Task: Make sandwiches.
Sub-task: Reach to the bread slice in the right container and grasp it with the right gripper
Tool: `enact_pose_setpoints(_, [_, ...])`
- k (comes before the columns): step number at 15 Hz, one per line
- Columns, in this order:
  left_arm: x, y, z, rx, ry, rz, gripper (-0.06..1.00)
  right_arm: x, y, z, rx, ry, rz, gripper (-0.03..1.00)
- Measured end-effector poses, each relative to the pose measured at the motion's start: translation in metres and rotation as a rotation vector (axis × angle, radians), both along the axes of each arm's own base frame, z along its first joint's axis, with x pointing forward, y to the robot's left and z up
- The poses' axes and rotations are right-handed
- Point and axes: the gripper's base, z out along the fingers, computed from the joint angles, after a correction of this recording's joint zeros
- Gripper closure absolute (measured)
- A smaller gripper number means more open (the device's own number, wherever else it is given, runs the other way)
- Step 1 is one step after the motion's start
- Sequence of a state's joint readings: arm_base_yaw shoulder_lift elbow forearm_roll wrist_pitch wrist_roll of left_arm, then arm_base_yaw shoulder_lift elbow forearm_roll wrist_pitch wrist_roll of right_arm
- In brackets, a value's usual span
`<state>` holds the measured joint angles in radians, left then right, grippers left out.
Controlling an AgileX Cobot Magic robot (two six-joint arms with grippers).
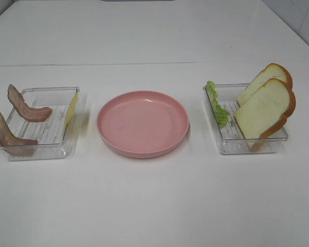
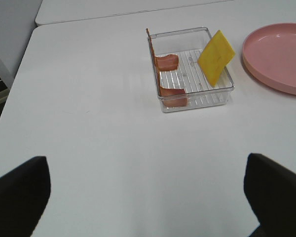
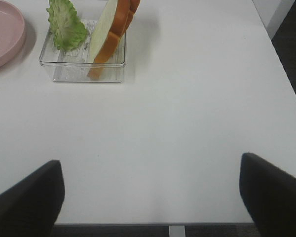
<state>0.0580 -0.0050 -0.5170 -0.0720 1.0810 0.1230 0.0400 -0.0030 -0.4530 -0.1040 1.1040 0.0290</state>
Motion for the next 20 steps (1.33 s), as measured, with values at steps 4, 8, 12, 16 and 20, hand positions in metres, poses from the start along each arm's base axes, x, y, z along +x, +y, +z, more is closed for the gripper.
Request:
enact_pose_setpoints(4, [0.000, 0.000, 0.000, 0.000, 0.000, 0.000, -0.05, 0.000, 0.001, 0.000, 0.009, 0.000, 0.005, 0.04])
enact_pose_setpoints(8, [0.000, 0.000, 0.000, 0.000, 0.000, 0.000, -0.05, 0.000, 0.001, 0.000, 0.009, 0.000, 0.005, 0.04])
enact_pose_setpoints(12, [0.000, 0.000, 0.000, 0.000, 0.000, 0.000, -0.05, 0.007, 0.001, 0.006, 0.008, 0.064, 0.003, 0.04])
enact_pose_setpoints(16, [0.000, 0.000, 0.000, 0.000, 0.000, 0.000, -0.05, 0.086, 0.013, 0.059, 0.091, 0.362, 0.040, 0.04])
enact_pose_setpoints(20, [0.000, 0.000, 0.000, 0.000, 0.000, 0.000, -0.05, 0.180, 0.024, 0.073, 0.159, 0.555, 0.063, 0.04])
